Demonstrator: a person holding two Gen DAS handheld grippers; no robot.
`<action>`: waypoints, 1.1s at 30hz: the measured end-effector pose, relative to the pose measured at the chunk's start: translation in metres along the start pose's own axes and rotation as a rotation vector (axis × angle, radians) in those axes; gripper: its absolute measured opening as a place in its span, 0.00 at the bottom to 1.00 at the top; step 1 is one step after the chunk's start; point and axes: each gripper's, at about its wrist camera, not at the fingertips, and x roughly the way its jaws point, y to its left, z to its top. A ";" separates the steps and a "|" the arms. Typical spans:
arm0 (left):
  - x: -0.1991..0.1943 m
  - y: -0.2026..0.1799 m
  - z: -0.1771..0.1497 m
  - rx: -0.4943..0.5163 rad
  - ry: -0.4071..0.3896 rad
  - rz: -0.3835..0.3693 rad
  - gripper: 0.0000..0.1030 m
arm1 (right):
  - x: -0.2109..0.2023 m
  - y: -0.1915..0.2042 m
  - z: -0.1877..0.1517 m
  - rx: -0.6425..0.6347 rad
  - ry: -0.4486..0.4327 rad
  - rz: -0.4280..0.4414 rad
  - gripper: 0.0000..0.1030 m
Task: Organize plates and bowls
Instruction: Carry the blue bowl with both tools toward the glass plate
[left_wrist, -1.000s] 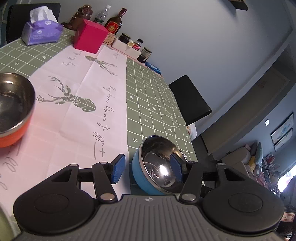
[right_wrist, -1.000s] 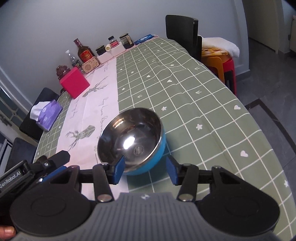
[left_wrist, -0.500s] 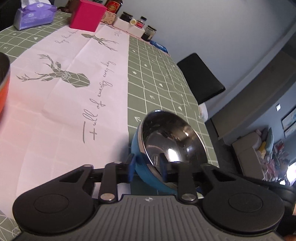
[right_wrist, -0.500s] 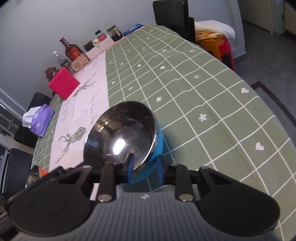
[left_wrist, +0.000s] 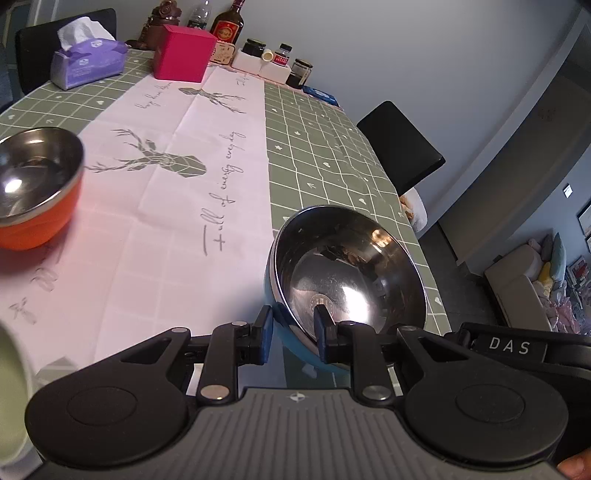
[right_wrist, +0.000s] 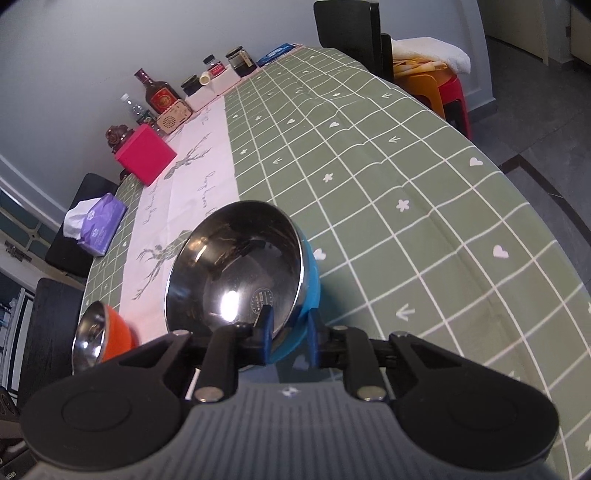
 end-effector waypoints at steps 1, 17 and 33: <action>-0.006 0.001 -0.003 -0.008 0.002 -0.001 0.25 | -0.004 0.001 -0.004 -0.005 0.004 0.002 0.17; -0.093 0.037 -0.040 -0.039 0.153 -0.004 0.25 | -0.056 0.022 -0.080 -0.104 0.144 0.047 0.17; -0.121 0.074 -0.073 -0.081 0.292 0.009 0.25 | -0.060 0.041 -0.133 -0.220 0.261 0.056 0.17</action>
